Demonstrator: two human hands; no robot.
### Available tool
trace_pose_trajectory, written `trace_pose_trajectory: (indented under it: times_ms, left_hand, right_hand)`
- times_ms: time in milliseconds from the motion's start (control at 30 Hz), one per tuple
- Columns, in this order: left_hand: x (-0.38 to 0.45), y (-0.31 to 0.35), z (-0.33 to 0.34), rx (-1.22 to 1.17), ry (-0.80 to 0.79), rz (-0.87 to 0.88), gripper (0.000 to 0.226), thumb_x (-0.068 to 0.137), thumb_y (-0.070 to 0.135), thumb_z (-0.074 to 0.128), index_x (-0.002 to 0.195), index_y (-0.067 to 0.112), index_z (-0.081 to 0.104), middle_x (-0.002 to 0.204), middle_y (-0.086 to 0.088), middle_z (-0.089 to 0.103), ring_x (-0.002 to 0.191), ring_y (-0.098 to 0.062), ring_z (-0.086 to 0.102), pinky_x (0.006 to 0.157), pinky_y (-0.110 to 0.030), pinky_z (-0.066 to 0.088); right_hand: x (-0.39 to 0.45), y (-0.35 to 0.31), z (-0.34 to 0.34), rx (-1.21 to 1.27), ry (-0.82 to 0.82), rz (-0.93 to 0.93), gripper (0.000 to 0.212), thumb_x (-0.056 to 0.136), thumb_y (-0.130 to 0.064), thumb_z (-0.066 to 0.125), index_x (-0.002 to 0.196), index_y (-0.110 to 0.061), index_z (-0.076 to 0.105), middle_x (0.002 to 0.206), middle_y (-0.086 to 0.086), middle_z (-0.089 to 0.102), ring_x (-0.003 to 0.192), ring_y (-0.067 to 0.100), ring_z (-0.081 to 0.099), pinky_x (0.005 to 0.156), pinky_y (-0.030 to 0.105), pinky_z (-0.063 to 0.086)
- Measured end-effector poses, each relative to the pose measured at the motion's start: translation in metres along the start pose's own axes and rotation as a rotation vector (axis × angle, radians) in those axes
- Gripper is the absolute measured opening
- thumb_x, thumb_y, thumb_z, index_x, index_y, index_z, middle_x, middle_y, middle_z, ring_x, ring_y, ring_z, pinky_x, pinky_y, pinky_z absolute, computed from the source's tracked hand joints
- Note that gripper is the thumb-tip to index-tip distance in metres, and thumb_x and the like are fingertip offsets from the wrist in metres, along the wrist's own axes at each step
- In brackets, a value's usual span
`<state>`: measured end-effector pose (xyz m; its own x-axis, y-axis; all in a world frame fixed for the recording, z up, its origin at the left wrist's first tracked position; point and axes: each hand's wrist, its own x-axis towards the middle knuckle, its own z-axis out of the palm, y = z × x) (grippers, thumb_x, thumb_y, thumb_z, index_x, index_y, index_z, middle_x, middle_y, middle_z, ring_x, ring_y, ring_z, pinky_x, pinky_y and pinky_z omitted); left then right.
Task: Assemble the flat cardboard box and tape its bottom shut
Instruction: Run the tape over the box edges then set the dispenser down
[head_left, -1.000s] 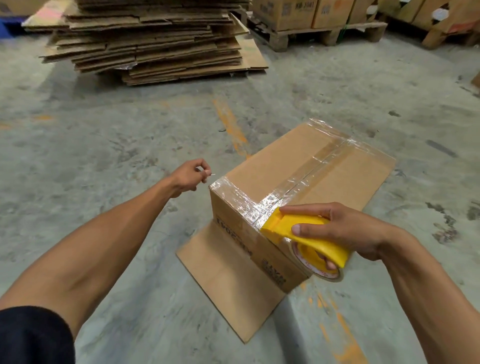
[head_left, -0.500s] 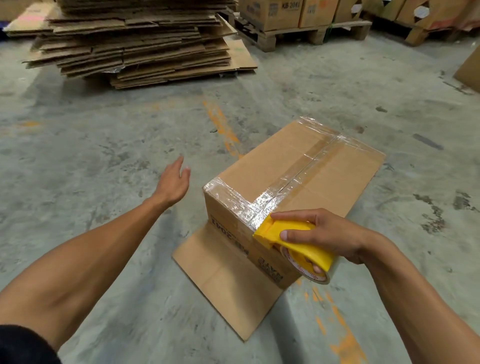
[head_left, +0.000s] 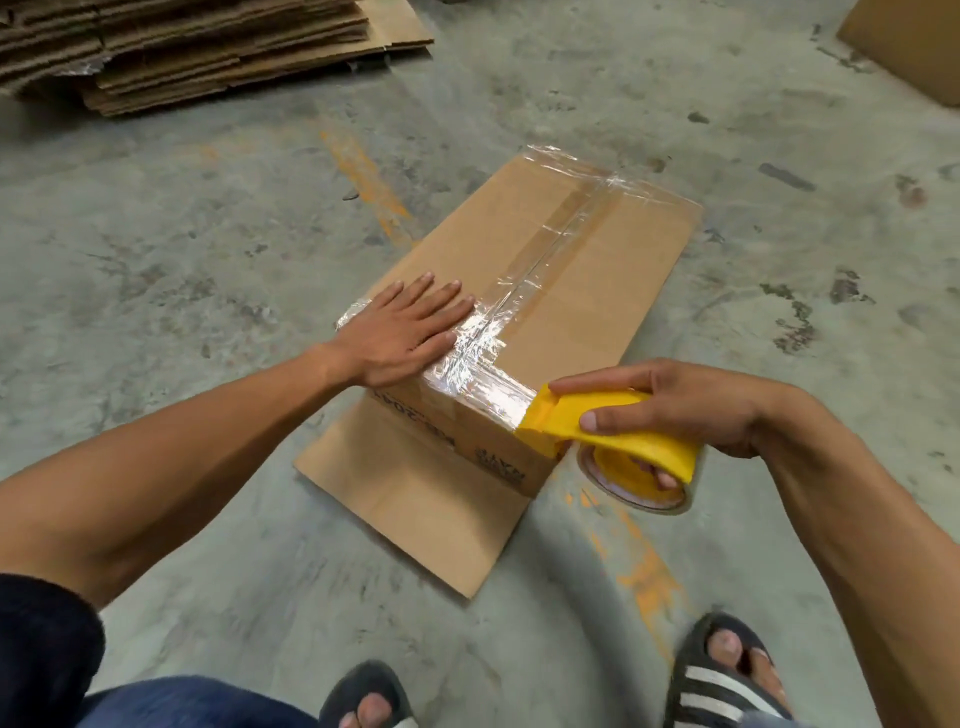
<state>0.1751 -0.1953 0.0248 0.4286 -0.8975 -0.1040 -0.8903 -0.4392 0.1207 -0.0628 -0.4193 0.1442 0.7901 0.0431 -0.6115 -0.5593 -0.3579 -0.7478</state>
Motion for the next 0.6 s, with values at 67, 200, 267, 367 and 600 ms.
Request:
trace_pose_trajectory:
  times_ms: [67,200,267,367,600]
  left_hand:
    - [0.000,0.000,0.002,0.004,0.017,0.009,0.058,0.097,0.061,0.003,0.151,0.043,-0.010,0.163,0.011,-0.011,0.148,-0.016,-0.017,0.121,-0.038,-0.007]
    - [-0.002,-0.003,0.001,0.000,0.031,-0.001,0.060,0.094,0.064,0.001,0.151,0.045,-0.009,0.162,0.013,-0.009,0.149,-0.016,-0.015,0.121,-0.038,-0.003]
    - [-0.002,-0.001,-0.001,0.001,0.034,-0.006,0.062,0.093,0.065,0.000,0.151,0.045,-0.008,0.162,0.013,-0.008,0.149,-0.016,-0.014,0.121,-0.040,-0.002]
    - [-0.001,0.001,-0.005,-0.001,0.019,-0.017,0.063,0.092,0.066,-0.001,0.151,0.046,-0.007,0.163,0.014,-0.007,0.150,-0.018,-0.012,0.121,-0.043,-0.001]
    - [0.007,0.034,-0.015,0.010,-0.063,-0.129,0.091,0.082,0.078,0.007,0.156,0.025,0.001,0.165,-0.002,-0.005,0.151,-0.028,-0.007,0.120,-0.052,-0.001]
  right_hand:
    - [-0.020,0.017,-0.010,0.115,-0.050,0.072,0.042,0.086,-0.023,0.069,0.124,-0.041,0.066,0.093,0.011,0.073,0.050,0.026,0.057,0.044,0.027,0.054]
    - [-0.040,0.049,-0.020,0.216,-0.032,0.157,0.044,0.082,-0.024,0.071,0.122,-0.042,0.068,0.092,0.013,0.070,0.054,0.025,0.055,0.044,0.030,0.055]
    - [-0.042,0.056,-0.019,0.239,-0.028,0.156,0.045,0.081,-0.024,0.071,0.123,-0.041,0.067,0.091,0.012,0.070,0.054,0.023,0.056,0.043,0.029,0.054]
    - [-0.040,0.058,-0.017,0.244,-0.029,0.152,0.046,0.080,-0.025,0.072,0.123,-0.040,0.068,0.087,0.012,0.068,0.052,0.021,0.056,0.043,0.029,0.054]
    - [-0.032,0.053,-0.016,0.223,-0.039,0.172,0.043,0.081,-0.022,0.073,0.121,-0.036,0.070,0.087,0.016,0.068,0.045,0.018,0.057,0.041,0.027,0.053]
